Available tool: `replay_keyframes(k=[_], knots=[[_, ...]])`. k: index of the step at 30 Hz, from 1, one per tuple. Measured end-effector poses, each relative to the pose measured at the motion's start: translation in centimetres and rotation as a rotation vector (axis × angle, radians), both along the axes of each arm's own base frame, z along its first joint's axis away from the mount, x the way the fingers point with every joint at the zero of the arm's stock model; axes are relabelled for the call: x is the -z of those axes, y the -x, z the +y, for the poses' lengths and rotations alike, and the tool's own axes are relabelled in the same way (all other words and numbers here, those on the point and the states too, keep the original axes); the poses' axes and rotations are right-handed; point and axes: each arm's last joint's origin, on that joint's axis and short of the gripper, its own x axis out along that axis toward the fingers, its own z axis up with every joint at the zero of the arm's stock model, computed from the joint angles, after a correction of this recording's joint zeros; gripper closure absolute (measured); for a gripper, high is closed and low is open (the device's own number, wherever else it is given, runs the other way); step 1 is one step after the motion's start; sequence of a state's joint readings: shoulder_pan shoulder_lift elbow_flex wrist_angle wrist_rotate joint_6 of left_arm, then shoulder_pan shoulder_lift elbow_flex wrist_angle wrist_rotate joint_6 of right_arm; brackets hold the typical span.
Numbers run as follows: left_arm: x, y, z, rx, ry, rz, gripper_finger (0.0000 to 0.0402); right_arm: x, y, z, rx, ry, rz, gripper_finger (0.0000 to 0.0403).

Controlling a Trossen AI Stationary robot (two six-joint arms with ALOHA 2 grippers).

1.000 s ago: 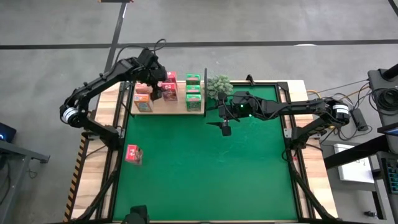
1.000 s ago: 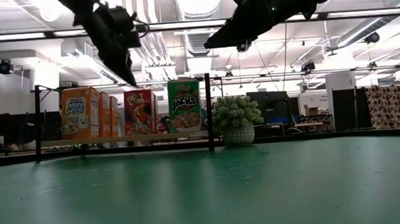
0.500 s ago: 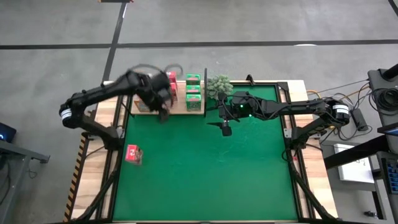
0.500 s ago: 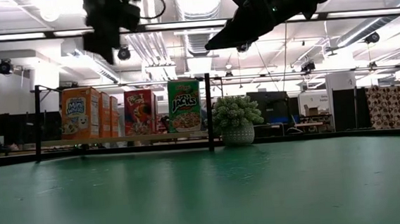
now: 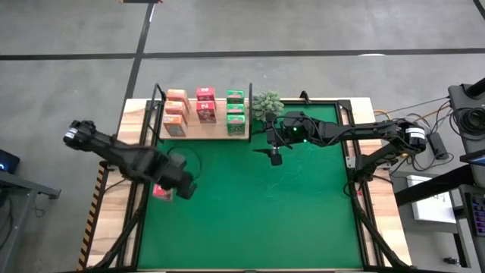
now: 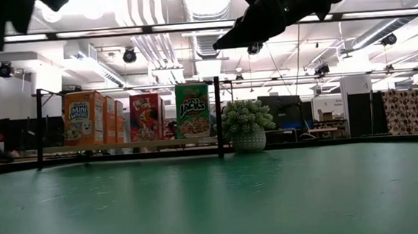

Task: Stack cereal on shelf
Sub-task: Put the red cereal box on the shelf aligned with the other red cereal box

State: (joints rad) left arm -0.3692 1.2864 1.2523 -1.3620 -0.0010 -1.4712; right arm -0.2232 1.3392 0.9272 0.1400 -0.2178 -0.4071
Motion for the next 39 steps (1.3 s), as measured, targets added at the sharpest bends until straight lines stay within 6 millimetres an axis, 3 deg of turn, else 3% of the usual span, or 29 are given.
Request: replay_keyframes(k=[4,11,30,39], knots=[[1.0,1.6,-1.9,-0.054,-0.079,0.025,0.0126,0.0,0.0,0.0,-0.002,0.006,-0.003,0.0131],[2.0,3.9,-2.6,-0.127,-0.201,0.186,0.0125,-0.2,0.0,0.0,-0.003,0.010,-0.013,0.0131],[6.6,5.1,-2.8,-0.185,-0.257,0.260,0.0136,-0.1,0.0,0.0,-0.003,0.004,0.002,0.0131],[6.7,5.0,-2.8,-0.184,-0.252,0.253,0.0188,-0.2,0.0,0.0,-0.002,0.003,0.001,0.0131]])
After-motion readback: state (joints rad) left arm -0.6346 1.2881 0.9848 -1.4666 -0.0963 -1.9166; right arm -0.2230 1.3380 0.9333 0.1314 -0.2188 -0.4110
